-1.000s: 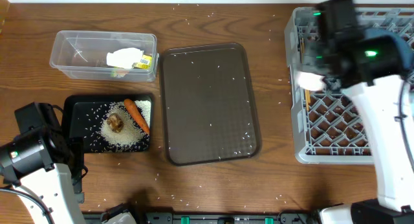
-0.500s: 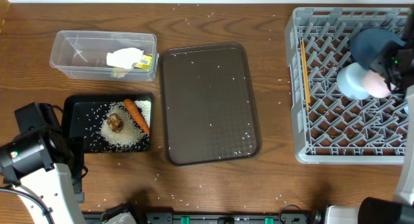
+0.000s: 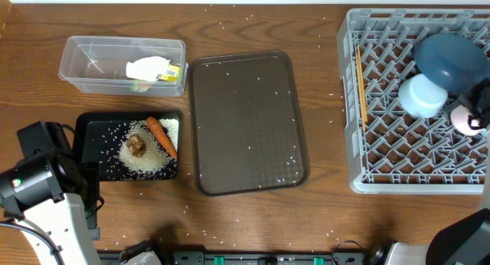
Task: Sort waste into correct bins and load items into the dishwasher rack
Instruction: 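Carry the white cup into the rack and lower it, then open the right gripper to release the cup in the rack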
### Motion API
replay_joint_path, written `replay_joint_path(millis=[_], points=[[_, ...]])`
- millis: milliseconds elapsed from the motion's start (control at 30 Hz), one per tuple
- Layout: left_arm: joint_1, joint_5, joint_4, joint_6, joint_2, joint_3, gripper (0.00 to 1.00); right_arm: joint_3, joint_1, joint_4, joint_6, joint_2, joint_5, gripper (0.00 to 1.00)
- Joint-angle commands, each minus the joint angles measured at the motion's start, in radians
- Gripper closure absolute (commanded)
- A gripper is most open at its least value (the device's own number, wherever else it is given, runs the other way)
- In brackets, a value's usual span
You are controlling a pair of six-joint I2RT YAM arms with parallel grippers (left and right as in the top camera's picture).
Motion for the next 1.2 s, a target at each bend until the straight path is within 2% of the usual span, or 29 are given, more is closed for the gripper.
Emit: replay_joint_path(millis=[0, 67, 367, 433, 533, 967, 1033, 1100, 1167], points=[[0.006, -0.011, -0.003, -0.012, 0.000, 0.002, 0.02, -0.003, -0.021, 0.040, -0.093, -0.013, 0.010, 0.43], [0.006, -0.011, -0.003, -0.012, 0.000, 0.002, 0.02, -0.004, -0.021, 0.052, -0.131, -0.011, 0.010, 0.42], [0.006, -0.011, -0.003, -0.012, 0.000, 0.002, 0.02, -0.009, -0.021, 0.042, -0.130, 0.021, -0.031, 0.37], [0.006, -0.011, -0.003, -0.012, 0.000, 0.002, 0.02, -0.009, -0.021, 0.040, -0.128, 0.031, -0.031, 0.31], [0.006, -0.011, -0.003, -0.012, 0.000, 0.002, 0.02, -0.009, -0.021, 0.035, -0.128, 0.044, -0.031, 0.16], [0.006, -0.011, -0.003, -0.012, 0.000, 0.002, 0.02, -0.009, -0.020, 0.044, -0.129, 0.037, -0.136, 0.14], [0.006, -0.011, -0.003, -0.012, 0.000, 0.002, 0.02, -0.009, -0.020, 0.050, -0.133, 0.038, -0.166, 0.18], [0.006, -0.011, -0.003, -0.012, 0.000, 0.002, 0.02, -0.009, -0.020, 0.049, -0.140, 0.040, -0.181, 0.50], [0.006, -0.011, -0.003, -0.012, 0.000, 0.002, 0.02, -0.009, -0.020, 0.043, -0.140, 0.040, -0.176, 0.72]])
